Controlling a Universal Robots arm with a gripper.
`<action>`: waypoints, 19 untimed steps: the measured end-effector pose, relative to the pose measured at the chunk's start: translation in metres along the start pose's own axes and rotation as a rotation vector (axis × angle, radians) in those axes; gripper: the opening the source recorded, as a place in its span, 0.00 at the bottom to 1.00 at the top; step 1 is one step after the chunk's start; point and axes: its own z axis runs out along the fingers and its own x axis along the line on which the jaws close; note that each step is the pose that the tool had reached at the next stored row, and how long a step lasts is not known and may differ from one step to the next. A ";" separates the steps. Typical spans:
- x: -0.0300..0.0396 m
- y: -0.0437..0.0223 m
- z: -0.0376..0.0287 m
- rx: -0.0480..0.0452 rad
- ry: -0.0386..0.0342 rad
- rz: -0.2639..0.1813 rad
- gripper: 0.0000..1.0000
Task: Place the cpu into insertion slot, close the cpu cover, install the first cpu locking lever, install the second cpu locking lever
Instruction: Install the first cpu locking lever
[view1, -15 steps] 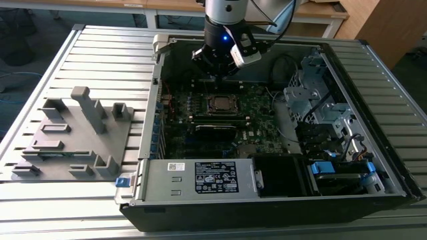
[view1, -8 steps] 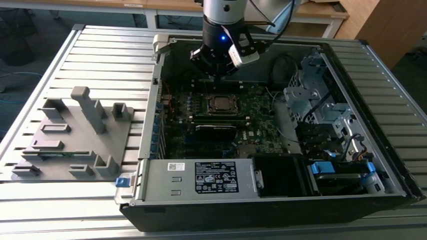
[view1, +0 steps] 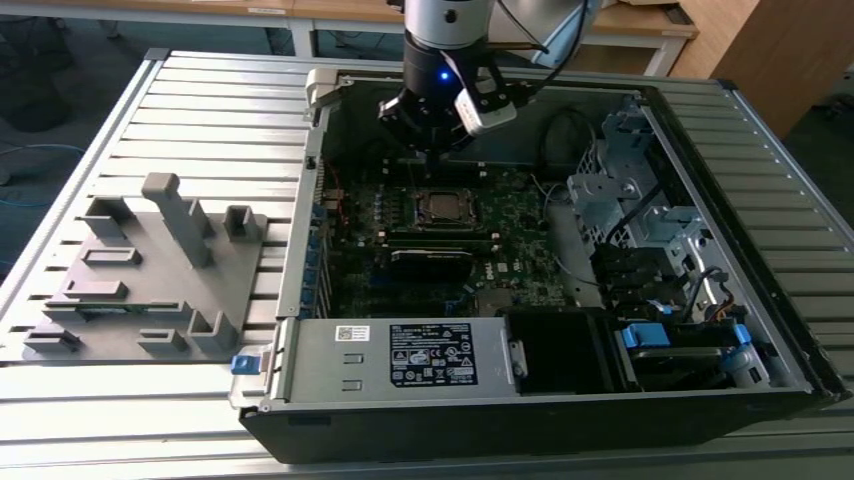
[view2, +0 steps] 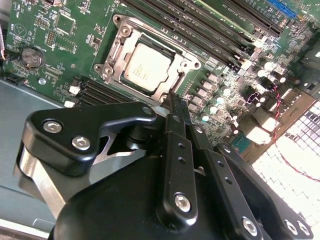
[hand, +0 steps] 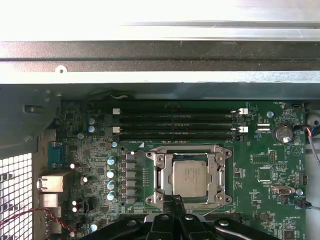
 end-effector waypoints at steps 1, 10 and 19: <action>0.0002 0.0000 0.0000 0.0000 0.0000 0.000 0.10; 0.0038 -0.0001 0.0000 0.0000 0.0000 0.000 0.10; 0.0171 -0.0004 0.0002 0.0000 0.0000 0.000 0.10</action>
